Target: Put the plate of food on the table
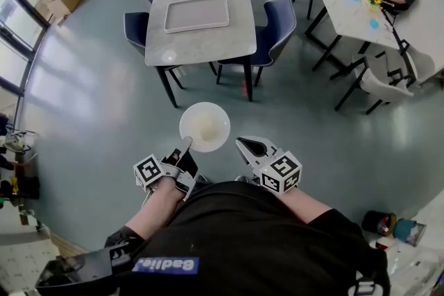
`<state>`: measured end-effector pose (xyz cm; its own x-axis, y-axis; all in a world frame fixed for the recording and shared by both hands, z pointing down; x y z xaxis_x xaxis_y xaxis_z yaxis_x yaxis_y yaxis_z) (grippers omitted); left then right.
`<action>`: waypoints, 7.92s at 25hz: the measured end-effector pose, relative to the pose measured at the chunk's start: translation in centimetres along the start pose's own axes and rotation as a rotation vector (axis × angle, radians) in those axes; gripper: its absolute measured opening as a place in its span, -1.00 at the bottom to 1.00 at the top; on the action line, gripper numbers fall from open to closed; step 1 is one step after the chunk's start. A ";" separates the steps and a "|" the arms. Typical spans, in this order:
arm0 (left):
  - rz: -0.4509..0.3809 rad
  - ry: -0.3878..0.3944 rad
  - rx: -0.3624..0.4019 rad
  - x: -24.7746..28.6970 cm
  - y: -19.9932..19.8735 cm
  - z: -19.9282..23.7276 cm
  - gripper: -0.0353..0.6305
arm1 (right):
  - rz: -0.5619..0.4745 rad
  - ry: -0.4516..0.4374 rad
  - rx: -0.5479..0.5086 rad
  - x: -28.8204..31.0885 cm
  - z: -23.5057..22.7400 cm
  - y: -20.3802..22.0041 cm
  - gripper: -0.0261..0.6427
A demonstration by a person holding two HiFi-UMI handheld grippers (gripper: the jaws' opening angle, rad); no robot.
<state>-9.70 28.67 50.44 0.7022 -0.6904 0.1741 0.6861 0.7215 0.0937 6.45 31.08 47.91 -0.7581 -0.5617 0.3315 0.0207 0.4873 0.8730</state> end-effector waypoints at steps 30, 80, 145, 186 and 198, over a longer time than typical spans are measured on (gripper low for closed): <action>0.105 0.031 0.034 10.4 -14.3 0.6 -0.84 | 0.026 0.115 0.072 11.6 -8.6 -5.0 -0.89; -0.065 -0.023 0.032 29.4 -32.5 -0.2 -0.84 | 0.063 -0.040 0.060 24.1 -28.3 -16.8 -0.89; -0.015 -0.251 -0.011 51.8 -53.1 19.1 -0.83 | 0.212 0.264 0.215 32.0 -36.3 -17.0 -0.89; 0.269 -0.408 0.293 45.9 -47.0 12.3 -0.46 | 0.113 0.239 0.148 30.1 -35.7 -20.1 -0.89; 0.285 -0.105 0.388 39.1 -38.5 1.6 -0.59 | 0.103 0.111 0.120 32.5 -33.7 -21.8 -0.89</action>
<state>-8.98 -25.98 55.18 0.8149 -0.4679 0.3421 0.3340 0.8614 0.3826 3.31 -20.32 51.73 -0.6796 -0.5716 0.4599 0.0118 0.6182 0.7859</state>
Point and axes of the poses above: the fingertips, and each gripper's own axes: x forward along the fingers, z to its left, y out of its underside, the point moved 1 cm from there along -x, backward along the fingers, and after that the axes turned 5 degrees about z, right-handed, at the moved point
